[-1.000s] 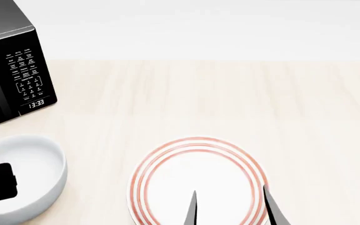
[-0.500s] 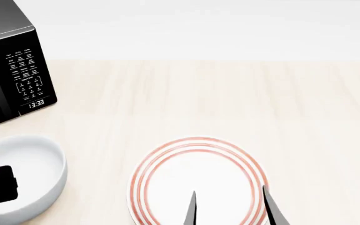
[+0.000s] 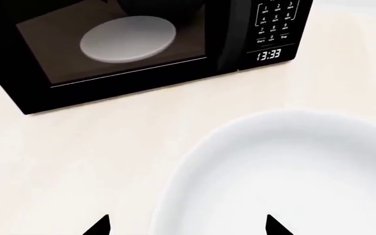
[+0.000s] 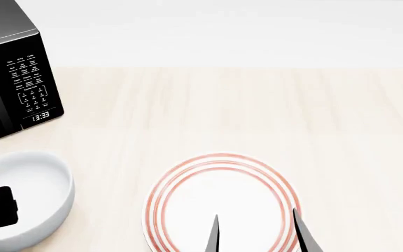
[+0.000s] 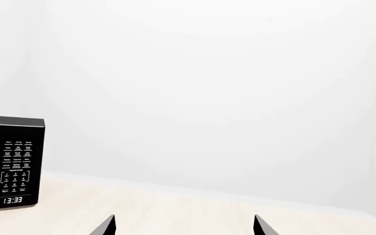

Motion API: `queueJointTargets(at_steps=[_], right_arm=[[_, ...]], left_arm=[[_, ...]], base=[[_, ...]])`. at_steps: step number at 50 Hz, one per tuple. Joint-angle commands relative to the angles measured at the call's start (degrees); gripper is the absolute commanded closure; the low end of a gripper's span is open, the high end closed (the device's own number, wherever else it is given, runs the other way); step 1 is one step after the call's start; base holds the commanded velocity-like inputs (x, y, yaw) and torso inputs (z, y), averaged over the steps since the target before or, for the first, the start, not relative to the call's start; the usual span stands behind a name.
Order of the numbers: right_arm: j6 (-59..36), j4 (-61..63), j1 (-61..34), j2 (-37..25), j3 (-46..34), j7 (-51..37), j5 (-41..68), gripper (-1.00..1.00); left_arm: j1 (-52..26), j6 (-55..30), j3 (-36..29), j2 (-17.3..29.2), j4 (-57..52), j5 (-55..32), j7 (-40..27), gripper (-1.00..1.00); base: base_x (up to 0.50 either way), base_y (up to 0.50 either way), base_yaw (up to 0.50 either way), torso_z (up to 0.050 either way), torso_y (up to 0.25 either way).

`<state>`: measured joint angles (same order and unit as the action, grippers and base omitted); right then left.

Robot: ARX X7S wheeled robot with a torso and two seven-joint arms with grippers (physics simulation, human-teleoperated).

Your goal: Pick up the white bowl and put it on the plate.

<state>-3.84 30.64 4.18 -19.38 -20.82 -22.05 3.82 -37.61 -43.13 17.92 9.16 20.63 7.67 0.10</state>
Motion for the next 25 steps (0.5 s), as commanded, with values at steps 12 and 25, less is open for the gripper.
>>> queueJointTargets(at_steps=[12, 25], right_arm=[[0.27, -0.52, -0.42, 0.80, 1.02, 1.29, -0.65, -1.00], [0.51, -0.95, -0.63, 0.64, 0.78, 1.17, -0.46, -1.00]], left_arm=[[0.83, 0.86, 1.81, -0.74, 0.70, -0.57, 0.35, -1.00], [0.70, 1.60, 1.78, -0.37, 1.62, -1.19, -0.14, 1.00]], base=[[0.00, 0.00, 0.00, 0.000, 0.000], [0.00, 0.00, 0.00, 0.000, 0.000]])
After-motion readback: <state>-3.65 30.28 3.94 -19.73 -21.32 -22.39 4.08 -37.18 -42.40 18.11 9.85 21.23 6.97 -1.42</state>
